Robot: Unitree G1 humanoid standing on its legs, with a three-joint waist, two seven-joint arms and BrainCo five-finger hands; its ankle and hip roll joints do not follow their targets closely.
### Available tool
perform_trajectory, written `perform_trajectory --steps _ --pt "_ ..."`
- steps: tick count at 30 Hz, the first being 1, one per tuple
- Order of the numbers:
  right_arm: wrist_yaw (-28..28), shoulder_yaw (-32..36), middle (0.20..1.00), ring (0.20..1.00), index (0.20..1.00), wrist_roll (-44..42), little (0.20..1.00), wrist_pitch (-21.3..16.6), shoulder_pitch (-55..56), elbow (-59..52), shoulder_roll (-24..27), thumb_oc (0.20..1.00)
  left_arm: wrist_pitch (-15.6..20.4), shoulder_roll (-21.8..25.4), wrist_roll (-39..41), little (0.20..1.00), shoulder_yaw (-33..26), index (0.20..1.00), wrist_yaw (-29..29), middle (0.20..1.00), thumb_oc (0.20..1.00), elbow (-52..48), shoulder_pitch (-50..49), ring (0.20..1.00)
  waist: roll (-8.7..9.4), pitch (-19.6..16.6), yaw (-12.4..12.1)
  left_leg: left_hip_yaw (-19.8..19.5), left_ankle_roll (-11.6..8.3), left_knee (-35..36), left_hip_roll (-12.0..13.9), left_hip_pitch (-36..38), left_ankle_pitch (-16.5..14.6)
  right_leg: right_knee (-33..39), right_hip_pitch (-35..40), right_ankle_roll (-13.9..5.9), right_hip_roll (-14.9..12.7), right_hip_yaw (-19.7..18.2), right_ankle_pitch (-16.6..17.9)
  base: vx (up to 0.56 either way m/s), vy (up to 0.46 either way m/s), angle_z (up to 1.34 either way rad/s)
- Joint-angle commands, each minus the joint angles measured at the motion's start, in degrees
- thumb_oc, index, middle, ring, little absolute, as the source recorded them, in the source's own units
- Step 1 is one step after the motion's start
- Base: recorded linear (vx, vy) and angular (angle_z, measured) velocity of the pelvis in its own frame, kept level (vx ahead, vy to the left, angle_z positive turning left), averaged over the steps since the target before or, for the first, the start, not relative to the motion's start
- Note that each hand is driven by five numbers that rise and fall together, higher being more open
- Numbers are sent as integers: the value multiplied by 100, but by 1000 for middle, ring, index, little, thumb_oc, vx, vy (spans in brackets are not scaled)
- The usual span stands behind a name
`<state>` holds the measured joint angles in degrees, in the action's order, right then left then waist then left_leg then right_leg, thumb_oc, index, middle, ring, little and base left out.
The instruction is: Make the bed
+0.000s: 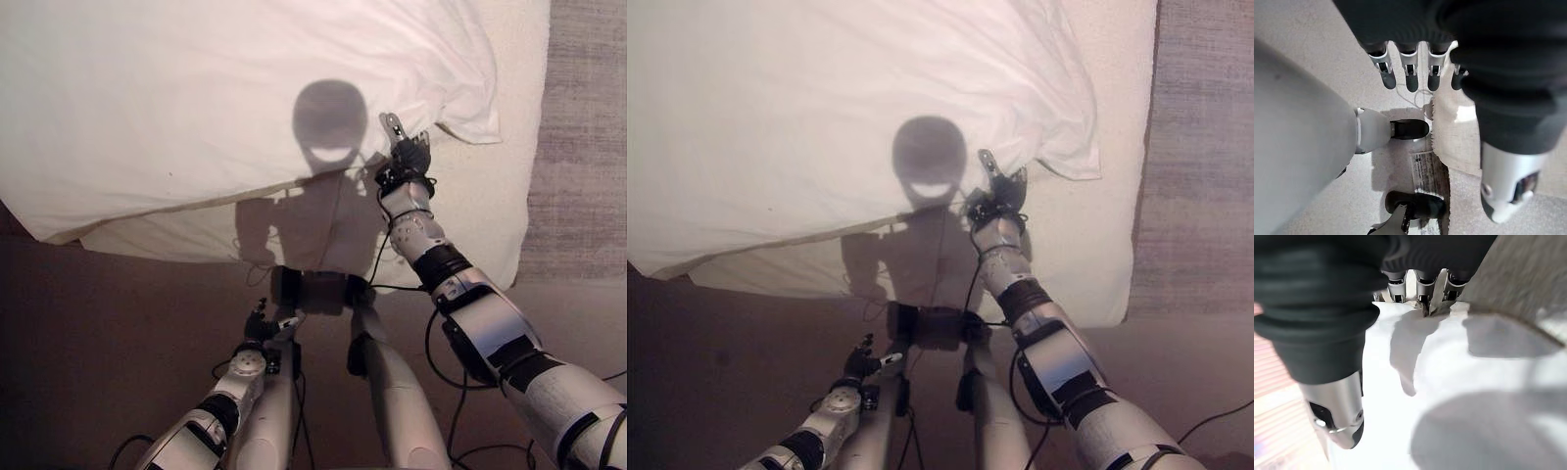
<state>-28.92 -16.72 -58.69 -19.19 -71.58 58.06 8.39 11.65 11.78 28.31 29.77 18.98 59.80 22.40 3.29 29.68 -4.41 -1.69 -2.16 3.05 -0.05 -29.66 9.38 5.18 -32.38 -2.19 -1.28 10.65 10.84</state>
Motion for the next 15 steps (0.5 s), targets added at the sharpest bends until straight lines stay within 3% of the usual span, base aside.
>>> perform_trajectory --steps 1,6,7,8,10,15 --pt "242 26 1000 1000 1000 -126 1000 -23 -886 398 139 1000 87 65 185 1000 123 1000 -128 1000 1000 -129 -322 1000 -17 11 -309 -45 0 42 -97 35 -130 -432 338 -520 -394 -254 -222 0 0 0" --pt "327 37 1000 1000 1000 -82 1000 237 -1379 1127 587 1000 97 102 167 1000 262 1000 -206 1000 1000 -225 -329 1000 -122 11 -462 -127 -21 63 -121 -24 -98 -407 339 -540 -415 -142 -219 20 -28 8" --pt "355 22 824 824 824 -20 824 394 -1500 1426 864 824 125 114 113 1000 316 1000 -252 1000 1000 -273 -341 1000 -173 11 -519 -157 -36 65 -127 -22 -117 -400 367 -556 -426 -99 -245 17 -32 19" --pt "340 -3 438 438 438 60 438 458 -1564 1592 1051 438 129 140 80 1000 345 1000 -273 1000 1000 -321 -348 1000 -198 11 -542 -172 -44 61 -141 -38 -112 -399 375 -561 -433 -81 -250 17 -31 19" --pt "316 43 200 200 200 89 200 515 -1572 1742 1318 200 157 165 46 1000 388 1000 -297 1000 1000 -406 -343 1000 -247 11 -573 -192 -57 45 -169 -57 -113 -406 398 -570 -447 -31 -268 6 -23 17" --pt "316 6 200 200 200 280 200 604 -1460 1823 1681 200 198 233 102 1000 460 1000 -386 1000 1000 -792 -364 1000 -299 11 -589 -228 -52 -41 -223 -120 -115 -432 414 -580 -493 48 -267 5 1 17"
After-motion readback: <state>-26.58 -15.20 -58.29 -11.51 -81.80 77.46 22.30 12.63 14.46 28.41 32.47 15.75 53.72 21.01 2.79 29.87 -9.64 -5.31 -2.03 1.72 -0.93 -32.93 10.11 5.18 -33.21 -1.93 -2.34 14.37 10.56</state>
